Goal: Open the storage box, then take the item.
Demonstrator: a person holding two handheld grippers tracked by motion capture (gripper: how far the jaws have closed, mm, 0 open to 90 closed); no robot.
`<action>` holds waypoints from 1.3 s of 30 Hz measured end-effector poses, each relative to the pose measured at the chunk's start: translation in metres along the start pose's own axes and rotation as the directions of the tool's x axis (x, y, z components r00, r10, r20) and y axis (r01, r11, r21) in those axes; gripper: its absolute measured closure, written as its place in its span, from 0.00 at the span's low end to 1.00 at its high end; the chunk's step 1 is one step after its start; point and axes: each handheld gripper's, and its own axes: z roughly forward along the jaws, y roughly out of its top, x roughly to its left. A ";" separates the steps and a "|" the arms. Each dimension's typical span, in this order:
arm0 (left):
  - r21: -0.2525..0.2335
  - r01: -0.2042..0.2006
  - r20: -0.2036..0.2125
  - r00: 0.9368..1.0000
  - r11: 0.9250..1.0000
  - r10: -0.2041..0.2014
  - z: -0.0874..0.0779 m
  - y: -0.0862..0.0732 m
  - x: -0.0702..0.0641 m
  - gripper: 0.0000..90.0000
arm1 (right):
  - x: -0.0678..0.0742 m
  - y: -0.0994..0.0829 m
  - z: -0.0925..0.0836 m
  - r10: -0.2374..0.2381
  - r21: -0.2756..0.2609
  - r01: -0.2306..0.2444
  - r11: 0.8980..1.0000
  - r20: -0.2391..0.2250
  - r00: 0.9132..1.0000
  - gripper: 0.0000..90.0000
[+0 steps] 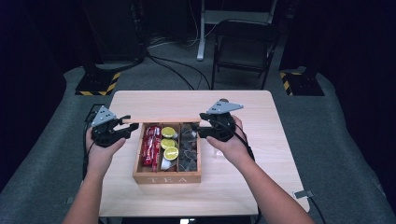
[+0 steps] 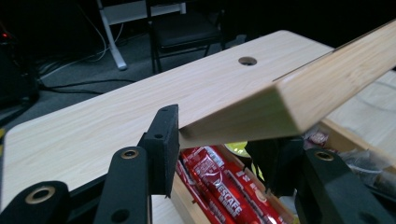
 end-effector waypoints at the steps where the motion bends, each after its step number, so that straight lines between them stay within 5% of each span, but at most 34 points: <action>1: -0.012 0.008 0.000 1.000 1.000 -0.008 0.001 0.000 0.001 0.61 | 0.000 0.000 0.000 0.003 -0.002 -0.003 1.000 0.005 1.000 0.51; 17: -0.037 0.034 0.012 0.999 0.999 -0.034 0.004 0.000 0.007 0.63 | 0.009 -0.017 0.001 -0.012 0.026 0.011 1.000 0.050 0.999 0.49; 24: -0.036 0.033 0.013 0.999 0.999 -0.033 0.006 0.001 0.009 0.63 | 0.014 -0.026 -0.006 0.030 -0.002 -0.030 1.000 0.047 0.998 0.50; 28: -0.028 0.024 0.022 0.999 0.999 -0.023 0.006 0.000 0.010 0.63 | 0.021 -0.040 -0.001 -0.010 0.049 0.008 0.999 0.041 0.999 0.54; 39: -0.030 0.021 0.002 1.000 0.999 -0.021 0.010 0.003 0.010 0.63 | 0.037 -0.073 0.021 -0.007 0.123 0.004 0.992 0.027 1.000 0.53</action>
